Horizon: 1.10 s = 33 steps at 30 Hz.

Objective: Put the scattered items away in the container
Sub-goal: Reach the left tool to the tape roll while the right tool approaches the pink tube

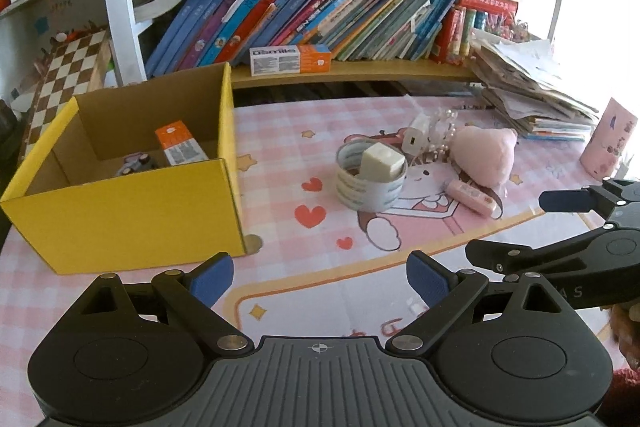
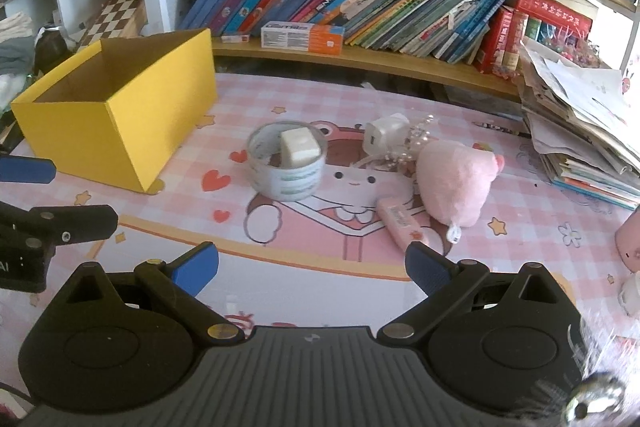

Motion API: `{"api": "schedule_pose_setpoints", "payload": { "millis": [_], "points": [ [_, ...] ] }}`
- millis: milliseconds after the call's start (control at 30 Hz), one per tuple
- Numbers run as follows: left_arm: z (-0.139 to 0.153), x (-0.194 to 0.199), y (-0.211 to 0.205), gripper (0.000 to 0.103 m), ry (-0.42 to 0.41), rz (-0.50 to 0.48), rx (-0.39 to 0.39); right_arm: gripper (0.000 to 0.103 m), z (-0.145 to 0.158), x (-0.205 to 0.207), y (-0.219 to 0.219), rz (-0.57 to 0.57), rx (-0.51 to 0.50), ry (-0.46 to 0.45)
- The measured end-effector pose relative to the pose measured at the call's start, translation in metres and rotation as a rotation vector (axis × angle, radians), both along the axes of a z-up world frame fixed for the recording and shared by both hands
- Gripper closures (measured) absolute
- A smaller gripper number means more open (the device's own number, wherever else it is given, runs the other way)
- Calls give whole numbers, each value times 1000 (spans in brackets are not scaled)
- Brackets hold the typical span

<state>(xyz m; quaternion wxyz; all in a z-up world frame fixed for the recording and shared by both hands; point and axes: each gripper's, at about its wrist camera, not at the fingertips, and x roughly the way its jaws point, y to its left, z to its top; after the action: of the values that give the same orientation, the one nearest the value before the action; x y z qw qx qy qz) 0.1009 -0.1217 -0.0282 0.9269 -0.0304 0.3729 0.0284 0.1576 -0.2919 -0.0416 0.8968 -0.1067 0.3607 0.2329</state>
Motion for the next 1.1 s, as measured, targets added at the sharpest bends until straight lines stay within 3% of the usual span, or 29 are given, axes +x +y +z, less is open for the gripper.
{"api": "schedule_pose_setpoints", "payload": {
  "millis": [333, 500, 1100],
  "points": [
    [-6, 13, -19, 8, 5, -6, -24, 2, -5, 19, -24, 6, 3, 2],
    [-9, 21, -24, 8, 47, -14, -55, 2, -9, 26, -30, 12, 10, 14],
    [-5, 40, -37, 8, 49, -11, -8, 4, -19, 46, -35, 39, 33, 42]
  ]
}}
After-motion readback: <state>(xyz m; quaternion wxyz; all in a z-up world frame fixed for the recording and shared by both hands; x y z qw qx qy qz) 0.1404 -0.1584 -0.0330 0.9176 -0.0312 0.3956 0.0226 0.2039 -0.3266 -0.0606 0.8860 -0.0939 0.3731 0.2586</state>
